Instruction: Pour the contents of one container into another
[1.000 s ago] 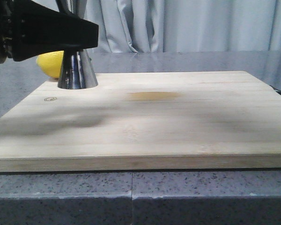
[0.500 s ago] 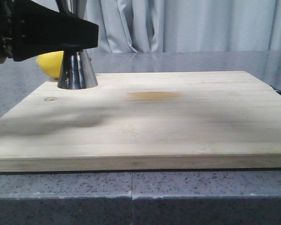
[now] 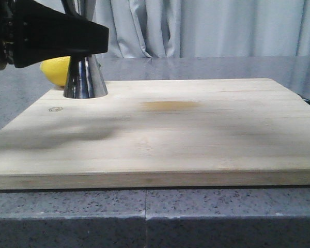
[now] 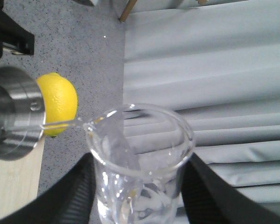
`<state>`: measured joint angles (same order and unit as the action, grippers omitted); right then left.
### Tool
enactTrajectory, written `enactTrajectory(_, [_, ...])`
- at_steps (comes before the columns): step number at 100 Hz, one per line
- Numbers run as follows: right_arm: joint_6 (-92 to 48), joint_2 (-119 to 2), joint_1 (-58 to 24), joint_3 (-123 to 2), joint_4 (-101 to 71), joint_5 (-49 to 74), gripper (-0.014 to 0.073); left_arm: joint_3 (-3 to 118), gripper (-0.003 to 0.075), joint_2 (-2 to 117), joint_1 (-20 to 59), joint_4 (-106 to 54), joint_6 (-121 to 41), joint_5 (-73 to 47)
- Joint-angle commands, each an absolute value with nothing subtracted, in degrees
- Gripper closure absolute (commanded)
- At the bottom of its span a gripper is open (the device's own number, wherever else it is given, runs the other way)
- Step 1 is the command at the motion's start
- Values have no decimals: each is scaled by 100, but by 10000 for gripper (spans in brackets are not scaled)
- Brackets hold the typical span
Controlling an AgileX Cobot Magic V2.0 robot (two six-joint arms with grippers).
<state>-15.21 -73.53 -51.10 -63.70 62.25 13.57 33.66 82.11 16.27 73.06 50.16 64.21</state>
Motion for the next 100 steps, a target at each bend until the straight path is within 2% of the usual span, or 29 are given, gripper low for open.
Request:
enactTrajectory(1, [-1555,-7142,-5133,-6534,6415,1165,317,3524,739,8025,1620,7039,5078,6770])
enactTrajectory(83, [-1702,-7142,-5133,-6534,6472,1120,317,3524,739,8025,1620,7039,5078,6770])
enactTrajectory(100, [-1712,-7142,-5133,-6534,6472,1120,363,3524,739,8025,1620,7039,5078,6770])
